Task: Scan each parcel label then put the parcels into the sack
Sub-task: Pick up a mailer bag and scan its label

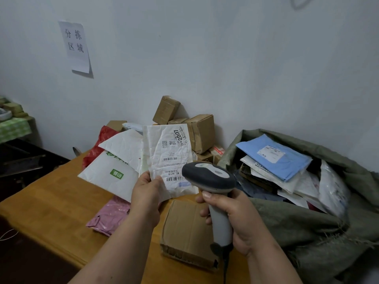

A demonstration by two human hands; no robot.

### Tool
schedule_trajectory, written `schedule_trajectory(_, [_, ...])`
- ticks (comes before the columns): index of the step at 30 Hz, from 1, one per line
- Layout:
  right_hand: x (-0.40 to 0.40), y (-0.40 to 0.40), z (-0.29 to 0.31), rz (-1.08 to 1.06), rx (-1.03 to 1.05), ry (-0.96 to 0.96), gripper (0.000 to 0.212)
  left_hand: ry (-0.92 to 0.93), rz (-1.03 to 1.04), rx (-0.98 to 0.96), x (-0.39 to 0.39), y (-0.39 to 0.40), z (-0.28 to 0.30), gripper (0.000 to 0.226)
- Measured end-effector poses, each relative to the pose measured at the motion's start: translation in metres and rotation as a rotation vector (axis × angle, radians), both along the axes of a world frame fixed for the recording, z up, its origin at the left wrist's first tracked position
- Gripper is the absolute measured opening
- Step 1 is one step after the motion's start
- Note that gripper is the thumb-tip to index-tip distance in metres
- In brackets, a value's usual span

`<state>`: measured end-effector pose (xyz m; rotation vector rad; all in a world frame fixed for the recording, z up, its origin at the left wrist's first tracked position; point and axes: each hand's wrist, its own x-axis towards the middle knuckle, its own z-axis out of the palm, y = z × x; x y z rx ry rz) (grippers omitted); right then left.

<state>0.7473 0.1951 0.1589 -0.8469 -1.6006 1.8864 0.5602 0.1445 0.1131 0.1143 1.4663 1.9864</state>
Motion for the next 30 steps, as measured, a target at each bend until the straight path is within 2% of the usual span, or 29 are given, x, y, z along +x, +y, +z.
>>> schedule_trajectory(5, [-0.018,0.004,0.003,-0.046,0.023,0.053,0.047,-0.002,-0.041,0.001,-0.016,0.005,0.002,0.024])
schedule_trajectory(19, [-0.046,0.001,-0.003,-0.075,0.009,0.015,0.026,-0.032,-0.110,0.013,-0.046,0.009,-0.006,0.022])
schedule_trajectory(30, [-0.055,0.004,-0.005,-0.110,0.024,0.008,0.039,0.007,-0.147,-0.001,-0.057,0.015,-0.009,0.023])
